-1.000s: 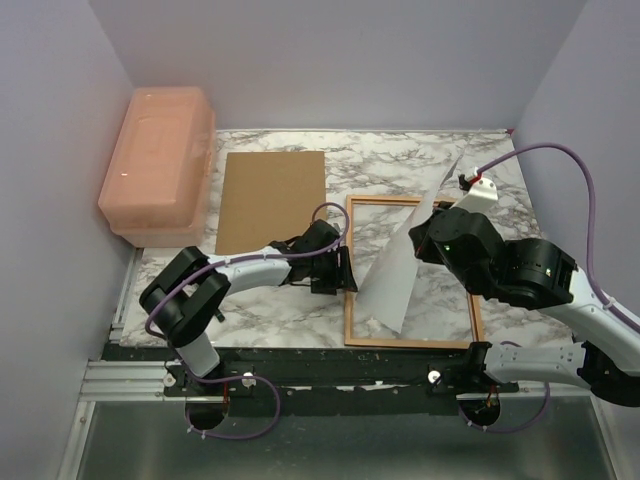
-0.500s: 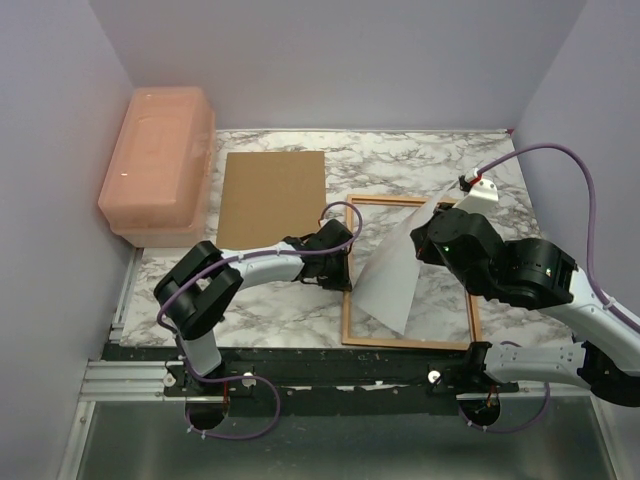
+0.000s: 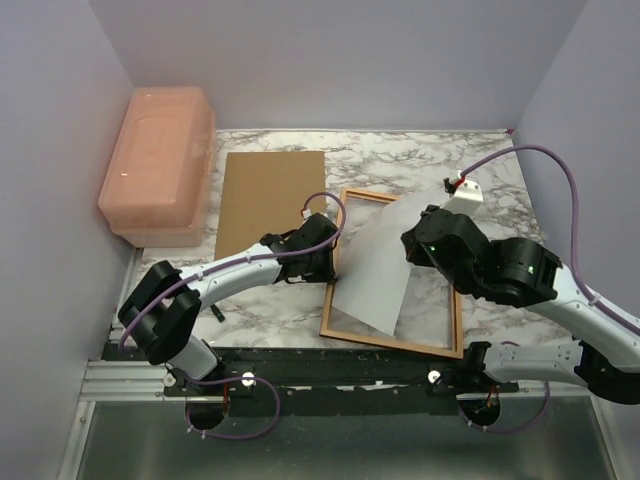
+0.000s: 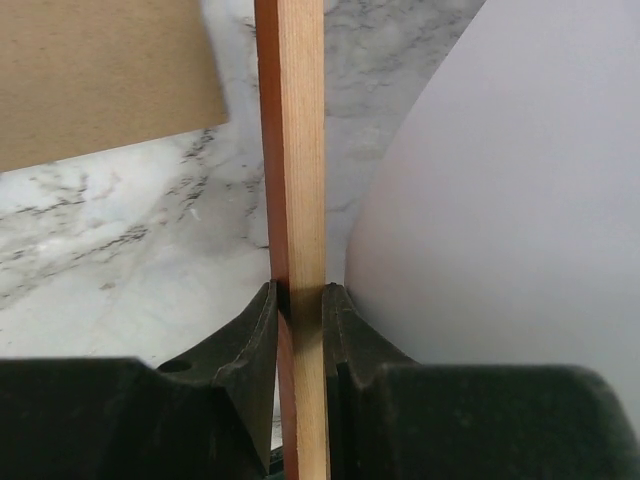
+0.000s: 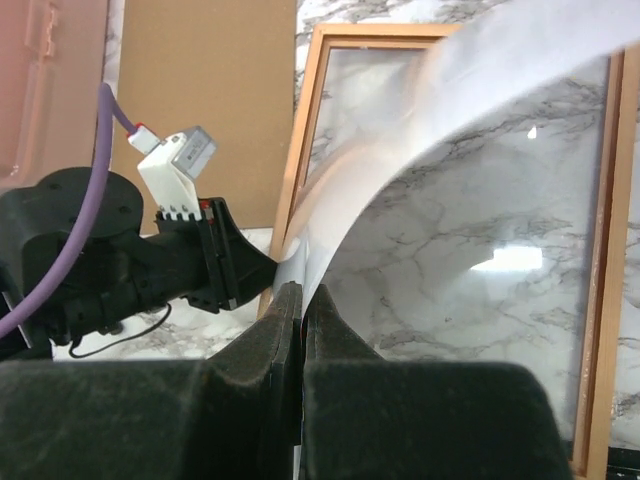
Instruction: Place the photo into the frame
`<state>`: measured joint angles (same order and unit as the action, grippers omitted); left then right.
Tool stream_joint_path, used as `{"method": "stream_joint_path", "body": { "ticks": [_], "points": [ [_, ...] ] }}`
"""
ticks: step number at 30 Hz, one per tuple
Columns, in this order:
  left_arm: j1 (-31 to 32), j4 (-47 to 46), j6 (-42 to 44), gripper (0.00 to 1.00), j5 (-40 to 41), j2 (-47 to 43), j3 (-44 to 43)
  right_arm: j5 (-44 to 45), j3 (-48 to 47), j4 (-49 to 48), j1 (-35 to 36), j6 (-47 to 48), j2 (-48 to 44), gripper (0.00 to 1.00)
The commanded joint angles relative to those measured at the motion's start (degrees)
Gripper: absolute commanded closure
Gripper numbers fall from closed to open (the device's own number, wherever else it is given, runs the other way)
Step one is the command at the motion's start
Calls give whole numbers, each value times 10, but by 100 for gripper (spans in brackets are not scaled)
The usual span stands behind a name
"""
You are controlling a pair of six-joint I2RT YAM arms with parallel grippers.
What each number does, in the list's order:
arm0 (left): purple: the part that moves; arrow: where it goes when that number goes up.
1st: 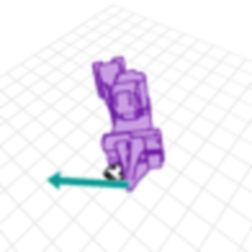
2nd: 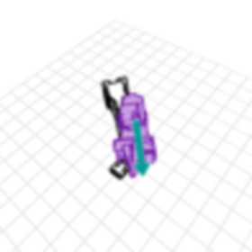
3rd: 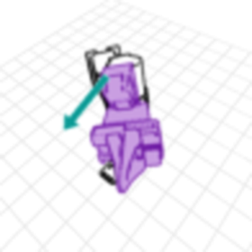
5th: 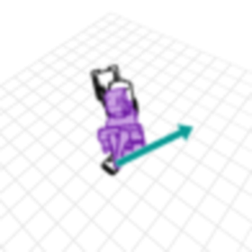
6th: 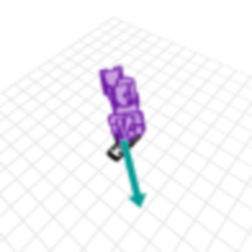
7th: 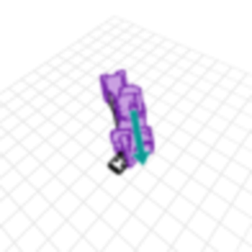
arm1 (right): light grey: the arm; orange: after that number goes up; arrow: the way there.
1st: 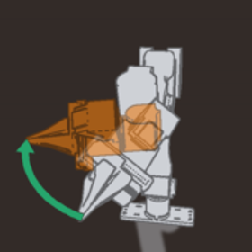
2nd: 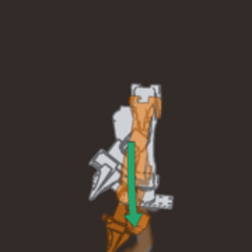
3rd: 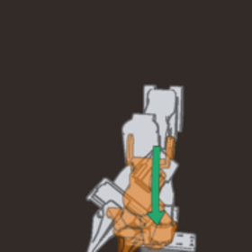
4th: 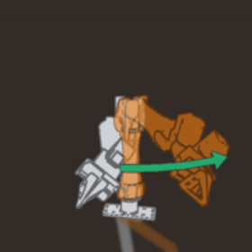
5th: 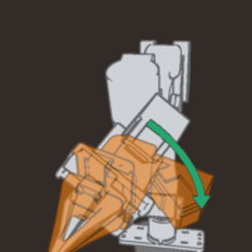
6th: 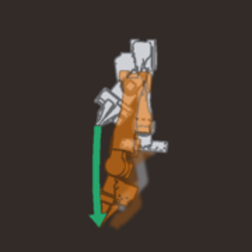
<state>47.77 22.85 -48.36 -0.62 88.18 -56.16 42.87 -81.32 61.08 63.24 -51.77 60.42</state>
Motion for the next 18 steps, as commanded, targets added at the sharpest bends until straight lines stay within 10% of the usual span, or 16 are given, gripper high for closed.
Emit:
{"method": "stream_joint_path", "body": {
  "ticks": [1, 13, 18],
  "points": [
    [-29, -4, 15, 97, 13, -35, 29, -33, 11, -28, -2, 13, 21, 99],
    [-121, -20, 56, 96, 11, -110, 150, -81, 24, -92, -2, 41, 57, 99],
    [-147, -17, 70, 53, 6, -138, 168, -97, 20, -120, -2, 58, 76, 99]
  ]
}}
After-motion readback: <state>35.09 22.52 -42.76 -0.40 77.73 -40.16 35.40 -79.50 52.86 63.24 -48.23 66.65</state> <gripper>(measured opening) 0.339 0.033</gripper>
